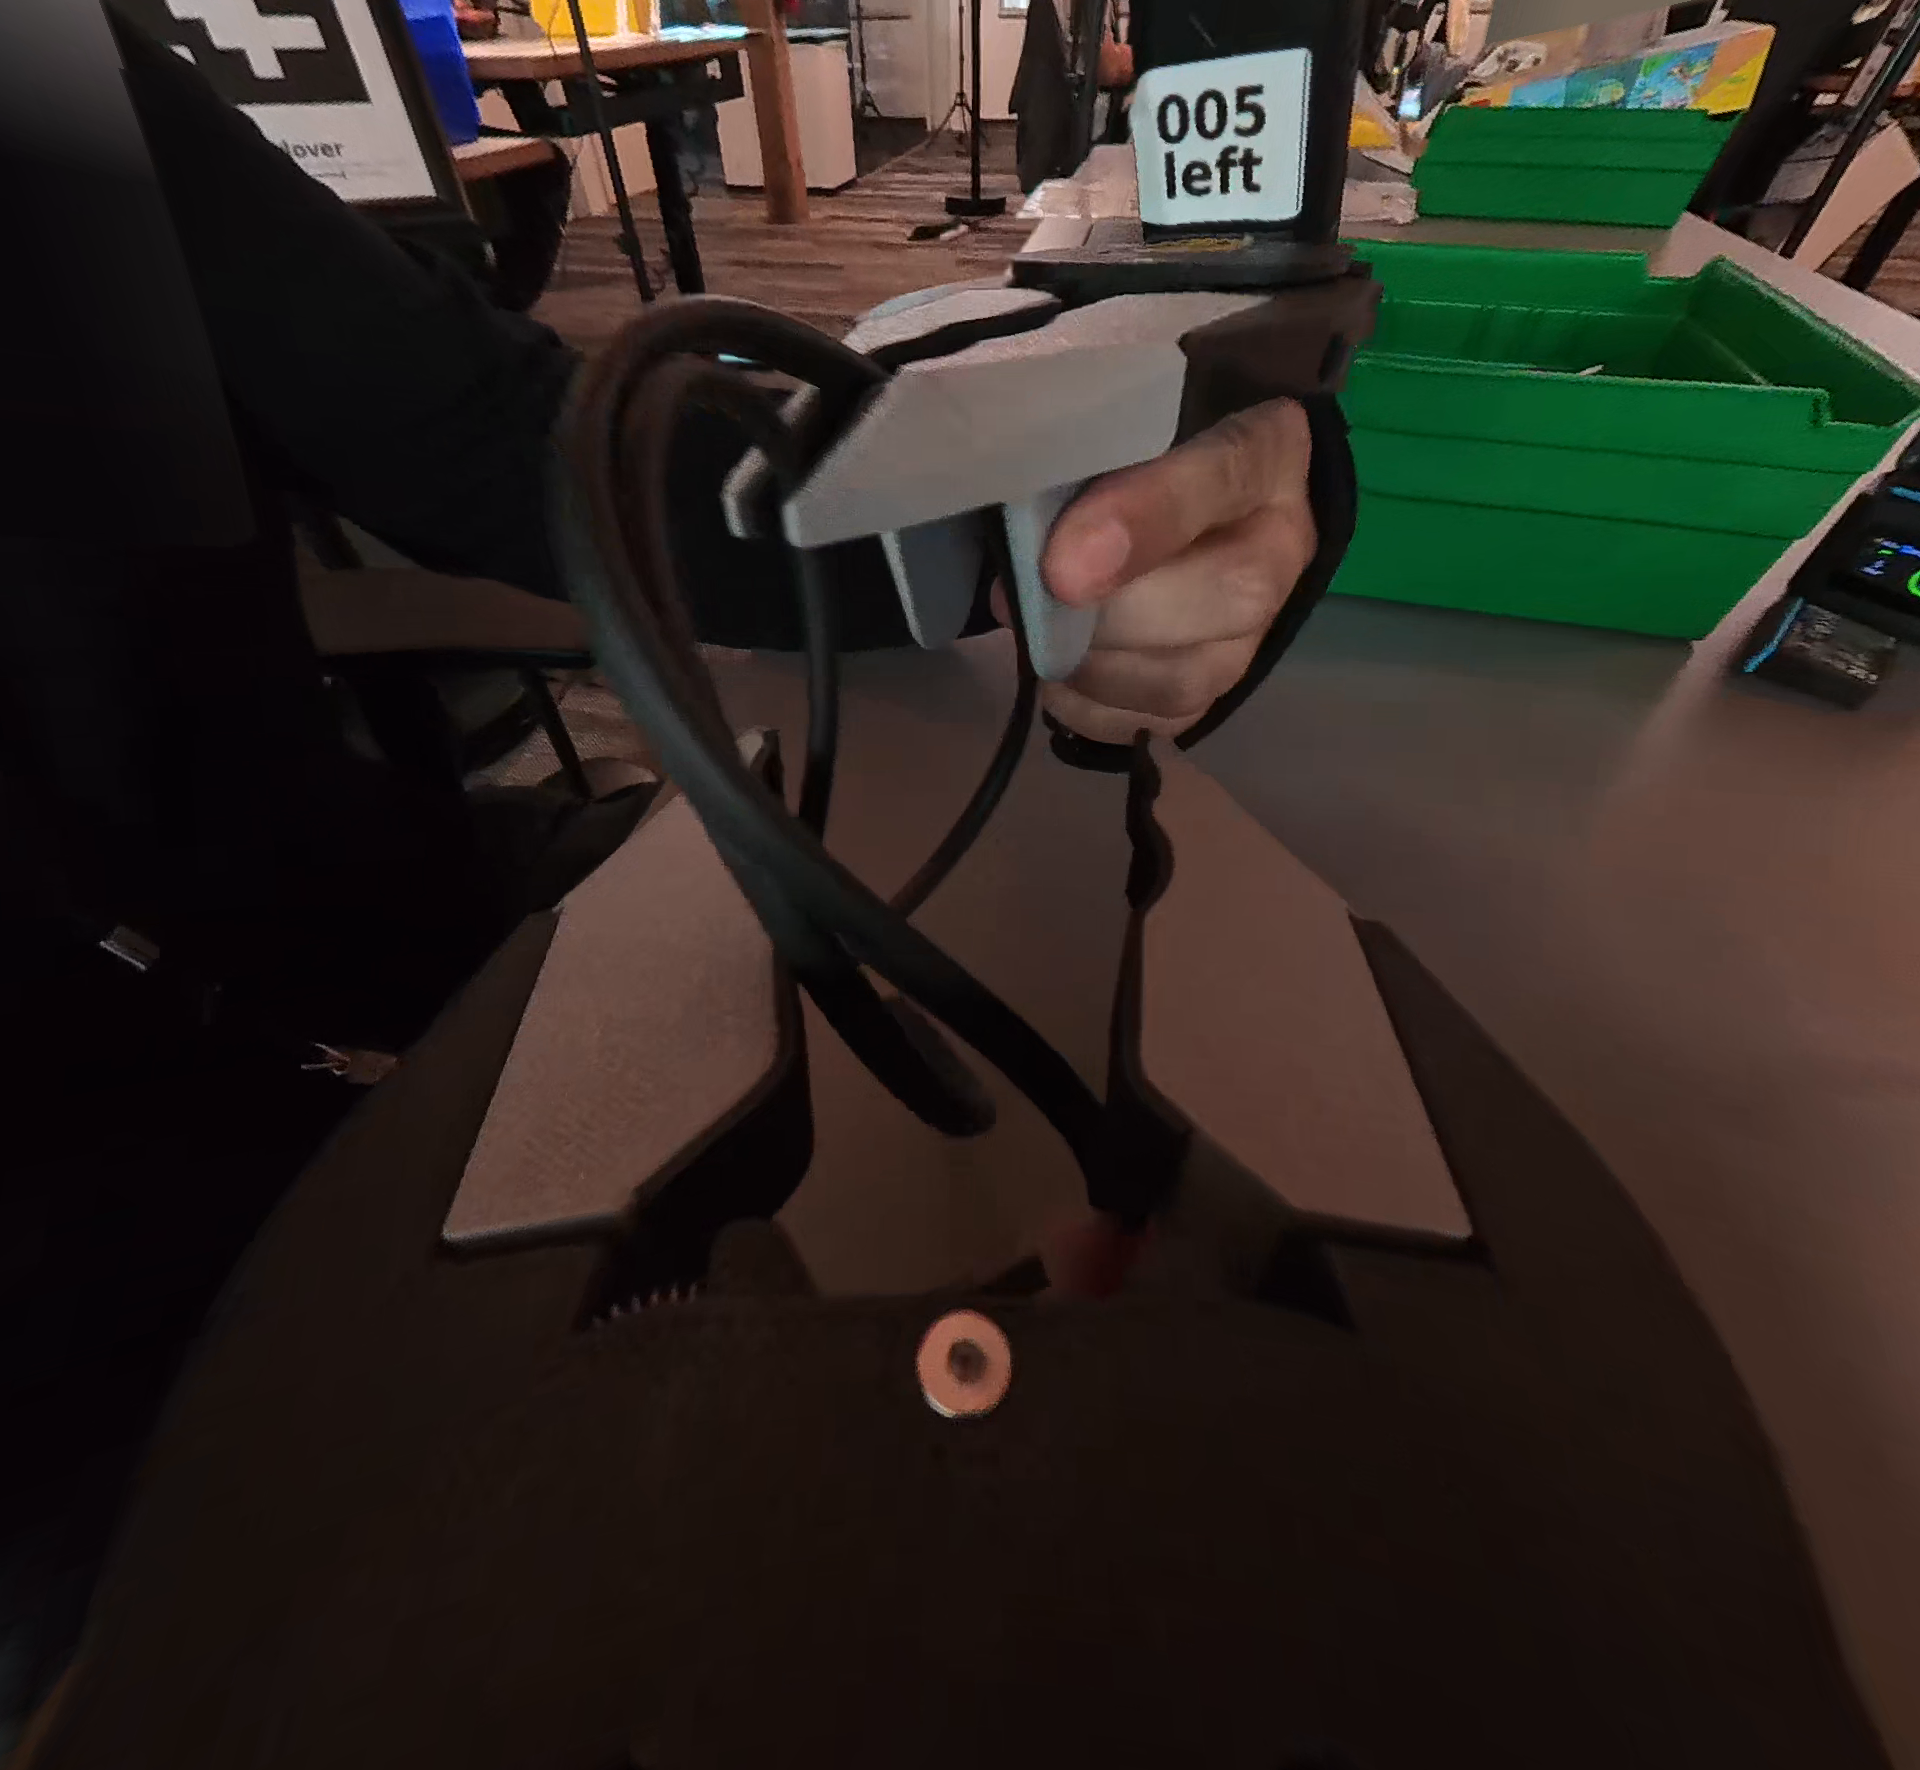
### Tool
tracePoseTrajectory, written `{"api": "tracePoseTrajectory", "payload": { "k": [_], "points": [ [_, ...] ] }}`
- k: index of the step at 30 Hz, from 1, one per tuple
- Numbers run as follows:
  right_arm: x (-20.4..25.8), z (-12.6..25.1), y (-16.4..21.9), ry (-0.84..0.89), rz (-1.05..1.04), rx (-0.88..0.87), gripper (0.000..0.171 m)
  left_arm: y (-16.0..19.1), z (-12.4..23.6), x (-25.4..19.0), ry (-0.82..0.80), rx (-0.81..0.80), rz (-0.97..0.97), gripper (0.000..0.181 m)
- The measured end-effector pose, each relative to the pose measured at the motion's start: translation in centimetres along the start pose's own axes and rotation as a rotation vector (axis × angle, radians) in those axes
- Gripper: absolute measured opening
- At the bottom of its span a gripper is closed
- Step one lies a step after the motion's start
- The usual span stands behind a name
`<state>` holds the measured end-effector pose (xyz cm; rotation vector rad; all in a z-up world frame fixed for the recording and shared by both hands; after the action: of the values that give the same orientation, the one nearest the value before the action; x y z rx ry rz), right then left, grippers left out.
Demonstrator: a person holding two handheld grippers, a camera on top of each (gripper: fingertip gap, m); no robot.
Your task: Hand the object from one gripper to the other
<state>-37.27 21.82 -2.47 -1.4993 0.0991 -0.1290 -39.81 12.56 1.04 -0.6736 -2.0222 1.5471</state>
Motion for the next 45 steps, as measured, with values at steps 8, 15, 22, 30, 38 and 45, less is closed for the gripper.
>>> {"api": "tracePoseTrajectory", "payload": {
  "k": [8, 15, 22, 30, 38, 45],
  "points": [
    [0.6, -2.6, 1.9, -0.098, -0.055, 0.080, 0.077, 0.2, -1.1, -0.8, 0.060, 0.002, -0.007, 0.003],
    [0.2, -3.0, 1.9, -0.120, -0.091, 0.036, 0.063, -0.4, -1.2, -0.6, 0.035, -0.029, -0.036, 0.003],
    [0.4, -2.3, 0.6, -0.183, -0.134, -0.055, 0.016, -0.9, -1.0, -0.1, -0.010, -0.090, -0.062, 0.003],
    [-0.5, -1.8, 0.7, -0.092, -0.132, -0.034, 0.042, -1.0, -1.3, 0.4, -0.068, -0.101, -0.101, 0.002],
    [-1.5, -1.6, 1.9, 0.000, -0.090, 0.105, 0.005, -1.0, -0.8, 1.1, -0.136, -0.098, -0.125, 0.003],
    [-3.3, 0.3, 1.2, 0.150, -0.089, 0.119, 0.002, -1.6, 1.6, 2.8, -0.291, -0.085, -0.148, 0.003]
  ]
}}
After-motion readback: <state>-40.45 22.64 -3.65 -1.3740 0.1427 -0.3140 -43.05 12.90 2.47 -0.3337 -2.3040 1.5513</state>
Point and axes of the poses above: each gripper's, where its closed fingertips meet, z back along the fingers, y out of its underside, x = y × z across the jaws, the point moved 7 cm from there along z, back along the fingers, and after that the axes turned 8 degrees about -x, right-handed, at the moved point
